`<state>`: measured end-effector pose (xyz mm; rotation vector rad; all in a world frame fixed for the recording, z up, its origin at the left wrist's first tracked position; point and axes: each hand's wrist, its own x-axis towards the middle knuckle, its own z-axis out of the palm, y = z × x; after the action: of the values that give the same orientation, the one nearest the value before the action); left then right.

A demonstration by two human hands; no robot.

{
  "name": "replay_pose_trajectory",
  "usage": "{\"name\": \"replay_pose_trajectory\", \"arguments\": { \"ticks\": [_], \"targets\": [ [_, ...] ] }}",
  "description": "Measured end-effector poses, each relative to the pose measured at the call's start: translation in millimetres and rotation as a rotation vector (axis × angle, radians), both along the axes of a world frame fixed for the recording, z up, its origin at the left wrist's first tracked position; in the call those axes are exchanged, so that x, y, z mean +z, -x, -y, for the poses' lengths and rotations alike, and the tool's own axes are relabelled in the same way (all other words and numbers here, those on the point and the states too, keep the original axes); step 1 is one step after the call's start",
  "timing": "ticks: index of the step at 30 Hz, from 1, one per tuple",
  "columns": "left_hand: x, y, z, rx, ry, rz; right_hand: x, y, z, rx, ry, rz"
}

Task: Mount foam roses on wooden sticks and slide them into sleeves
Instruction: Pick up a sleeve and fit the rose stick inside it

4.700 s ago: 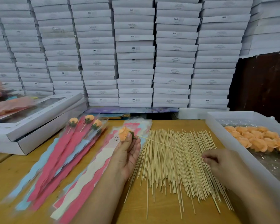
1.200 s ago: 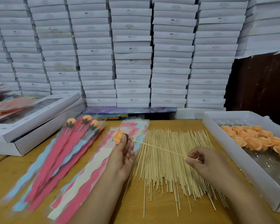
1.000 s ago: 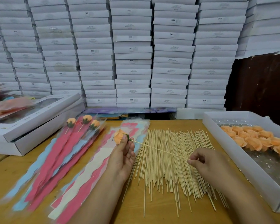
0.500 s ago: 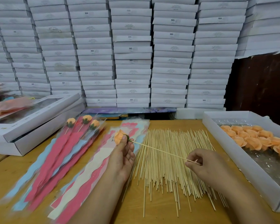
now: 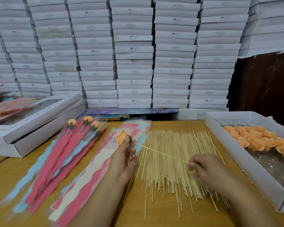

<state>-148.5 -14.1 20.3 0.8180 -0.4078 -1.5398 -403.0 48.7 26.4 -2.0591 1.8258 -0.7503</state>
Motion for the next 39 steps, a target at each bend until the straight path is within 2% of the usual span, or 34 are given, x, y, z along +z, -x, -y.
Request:
{"name": "replay_pose_trajectory", "arguments": {
  "ticks": [6,11,13,15,17,19,21,23,25,26,28,30,33,39],
  "targets": [
    [11.2,4.2,-4.9,-0.06,0.054,0.109,6.2,-0.6,-1.5,-0.049,0.063,0.166],
    [32.1,17.5,-17.3,-0.22,0.066,0.534,10.7,-2.2,-2.1,-0.067,0.118,0.349],
    [48.6,16.6,-21.9,-0.328,0.092,0.612,11.9,-1.1,-2.6,-0.083,0.141,0.425],
    [66.8,9.7,-22.1,-0.409,0.135,0.623,12.5,-0.2,-2.8,-0.106,0.178,0.482],
    [86.8,-3.6,-17.7,-0.407,0.155,0.553,13.3,0.1,-2.8,-0.125,0.203,0.514],
    [101.7,-23.4,-7.9,-0.35,0.144,0.439,13.5,0.5,-2.8,-0.133,0.22,0.533],
    [104.2,-46.9,4.5,-0.239,0.122,0.48,12.9,1.0,-2.2,-0.137,0.232,0.547],
    [86.8,-71.6,20.6,-0.058,0.105,0.816,12.2,1.2,-1.9,-0.136,0.24,0.555],
    [56.2,-95.2,33.7,0.094,0.105,1.277,11.9,0.8,-1.4,-0.133,0.241,0.555],
    [39.0,-104.9,37.8,0.089,0.09,1.511,11.7,0.6,-1.2,-0.132,0.244,0.556],
    [9.2,-118.4,39.7,-0.054,0.0,1.884,11.7,0.5,-0.8,-0.13,0.254,0.558],
    [-7.2,-124.9,38.8,-0.113,-0.063,2.053,11.7,0.6,-1.2,-0.125,0.259,0.564],
    [-15.4,-128.4,40.2,-0.025,-0.063,2.073,10.9,0.8,-1.3,-0.121,0.261,0.564],
    [-19.1,-127.1,44.5,0.054,-0.093,1.866,8.6,0.6,0.7,-0.14,0.247,0.559]
  ]
}}
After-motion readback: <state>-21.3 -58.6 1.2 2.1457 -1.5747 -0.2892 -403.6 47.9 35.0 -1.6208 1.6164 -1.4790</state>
